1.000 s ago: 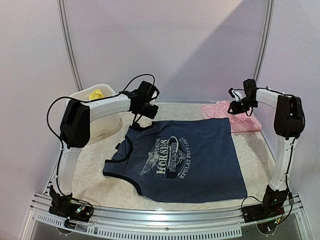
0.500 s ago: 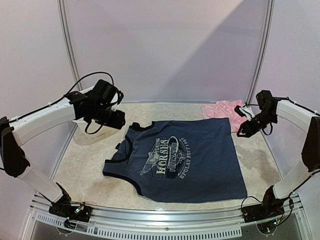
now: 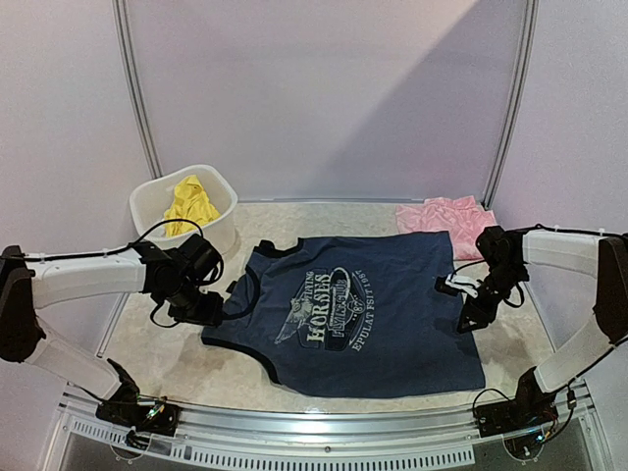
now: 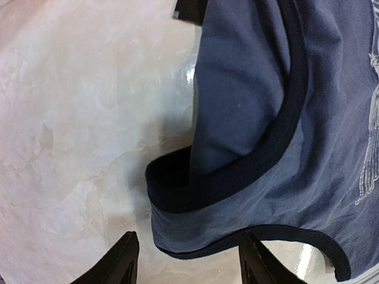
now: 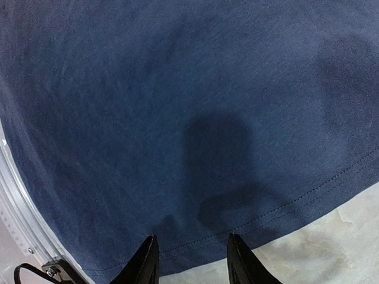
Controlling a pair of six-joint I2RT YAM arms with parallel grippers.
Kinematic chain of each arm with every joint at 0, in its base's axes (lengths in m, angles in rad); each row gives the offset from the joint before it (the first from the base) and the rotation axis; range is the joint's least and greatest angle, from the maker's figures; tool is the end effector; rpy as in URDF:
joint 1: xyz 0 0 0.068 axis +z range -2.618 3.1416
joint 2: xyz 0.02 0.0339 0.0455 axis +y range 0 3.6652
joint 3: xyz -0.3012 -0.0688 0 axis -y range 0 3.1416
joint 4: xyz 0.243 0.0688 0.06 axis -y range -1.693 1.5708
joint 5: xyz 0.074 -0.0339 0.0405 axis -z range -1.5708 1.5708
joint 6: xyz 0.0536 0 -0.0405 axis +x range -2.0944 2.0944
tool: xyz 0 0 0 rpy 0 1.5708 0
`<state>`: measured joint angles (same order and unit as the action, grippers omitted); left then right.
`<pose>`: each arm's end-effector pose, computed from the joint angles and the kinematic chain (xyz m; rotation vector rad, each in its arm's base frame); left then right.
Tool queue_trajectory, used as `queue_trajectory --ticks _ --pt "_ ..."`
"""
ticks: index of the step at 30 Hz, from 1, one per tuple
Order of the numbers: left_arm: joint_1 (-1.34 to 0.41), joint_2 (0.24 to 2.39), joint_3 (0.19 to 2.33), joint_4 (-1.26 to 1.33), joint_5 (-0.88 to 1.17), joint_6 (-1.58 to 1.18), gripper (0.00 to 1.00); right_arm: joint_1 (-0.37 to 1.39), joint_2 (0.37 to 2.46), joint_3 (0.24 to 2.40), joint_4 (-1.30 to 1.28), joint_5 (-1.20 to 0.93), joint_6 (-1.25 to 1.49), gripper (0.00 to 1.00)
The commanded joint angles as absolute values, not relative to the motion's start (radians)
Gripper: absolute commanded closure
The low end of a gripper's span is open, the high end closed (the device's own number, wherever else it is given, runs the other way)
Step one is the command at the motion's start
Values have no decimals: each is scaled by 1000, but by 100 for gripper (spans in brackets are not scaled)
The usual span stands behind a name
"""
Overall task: Fold and stack the mixed laundry pile
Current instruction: Smooth out the flattened tank top at the center of the board.
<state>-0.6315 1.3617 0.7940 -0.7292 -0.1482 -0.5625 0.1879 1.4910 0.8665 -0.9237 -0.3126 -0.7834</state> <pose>0.1895 -0.1288 0.2058 0.0687 2.8315 -0.0455 0.2239 0.0593 0.1954 -1.4034 2.6475 0.4415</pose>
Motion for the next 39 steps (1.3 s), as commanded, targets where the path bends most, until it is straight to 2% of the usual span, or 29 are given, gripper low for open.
queue_trajectory --ticks 1,7,12,15,17,21,27,29,33,35,39 --pt "-612 1315 719 -666 -113 -670 40 211 1449 823 -901 -270 -844 60" --pt "-530 1288 644 -512 -32 -673 36 227 1457 801 -866 -248 -882 60" --pt "-513 1374 656 -400 58 -636 37 230 1517 799 -838 -206 -898 61" --pt "-513 1436 674 -383 72 -627 44 232 1535 807 -817 -187 -884 63" --pt "-513 1449 695 -425 55 -628 53 233 1545 819 -820 -186 -868 65" --pt "-520 1377 710 -527 4 -655 69 244 1544 818 -811 -166 -846 66" --pt "-625 1188 806 -772 -157 -730 77 259 1552 832 -813 -155 -831 67" --pt "-656 1170 826 -810 -141 -757 73 265 1555 841 -813 -155 -827 67" --pt "-719 1224 871 -888 -93 -765 47 268 1561 879 -833 -163 -821 67" --pt "-737 1230 918 -953 -155 -749 41 268 1562 905 -849 -174 -821 67" --pt "-670 1170 984 -1009 -314 -693 38 268 1560 970 -886 -222 -807 67"
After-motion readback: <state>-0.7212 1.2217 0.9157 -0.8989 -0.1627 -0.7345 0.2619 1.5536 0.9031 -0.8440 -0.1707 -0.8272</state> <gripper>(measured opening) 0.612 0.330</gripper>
